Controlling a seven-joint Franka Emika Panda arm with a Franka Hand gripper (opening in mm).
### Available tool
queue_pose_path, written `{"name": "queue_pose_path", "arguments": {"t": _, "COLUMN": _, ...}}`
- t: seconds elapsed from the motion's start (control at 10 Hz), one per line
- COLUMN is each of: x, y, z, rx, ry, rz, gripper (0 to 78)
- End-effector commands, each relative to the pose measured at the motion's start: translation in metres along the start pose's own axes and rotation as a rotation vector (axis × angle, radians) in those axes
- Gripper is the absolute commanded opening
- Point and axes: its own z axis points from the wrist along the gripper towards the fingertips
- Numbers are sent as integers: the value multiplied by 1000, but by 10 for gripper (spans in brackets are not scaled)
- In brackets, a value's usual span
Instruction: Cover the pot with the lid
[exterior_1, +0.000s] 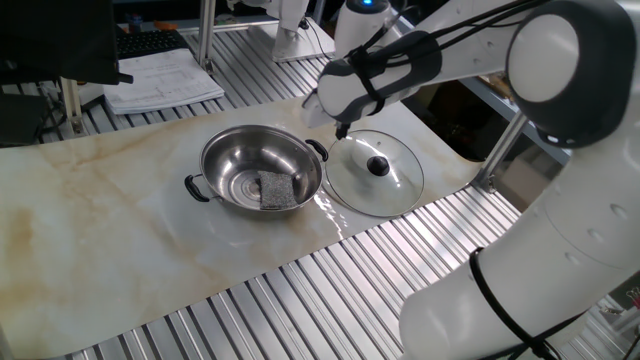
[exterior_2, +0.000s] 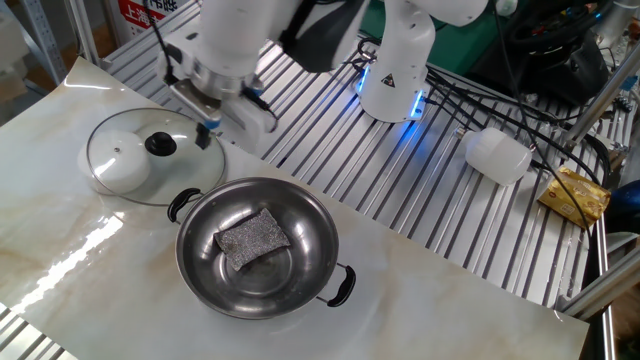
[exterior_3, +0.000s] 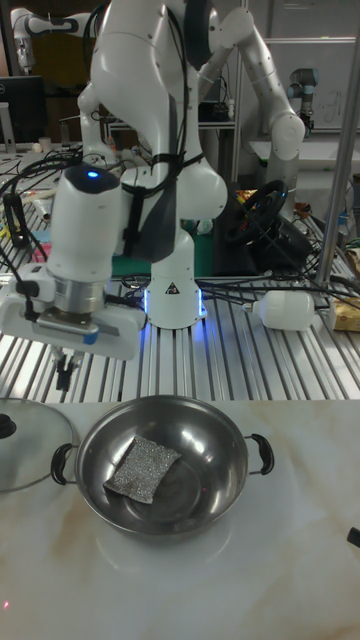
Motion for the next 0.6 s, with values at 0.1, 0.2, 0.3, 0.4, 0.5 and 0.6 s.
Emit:
{"name": "queue_pose_path", "arguments": {"t": 0.1, "x": 2, "y": -25, "z": 19, "rx": 29, "ry": 0, "rz": -22, "gripper": 0}}
{"name": "queue_pose_path", "arguments": {"t": 0.2, "x": 5, "y": -34, "z": 26, "rx": 33, "ry": -7, "rz": -25, "gripper": 0}}
{"name": "queue_pose_path", "arguments": {"t": 0.3, "x": 5, "y": -36, "z": 27, "rx": 34, "ry": -7, "rz": -25, "gripper": 0}}
{"name": "queue_pose_path", "arguments": {"t": 0.4, "x": 6, "y": -38, "z": 29, "rx": 32, "ry": -6, "rz": -20, "gripper": 0}}
{"name": "queue_pose_path", "arguments": {"t": 0.5, "x": 6, "y": -38, "z": 29, "rx": 20, "ry": -7, "rz": -13, "gripper": 0}}
{"name": "queue_pose_path", "arguments": {"t": 0.6, "x": 6, "y": -38, "z": 29, "rx": 11, "ry": -5, "rz": 12, "gripper": 0}}
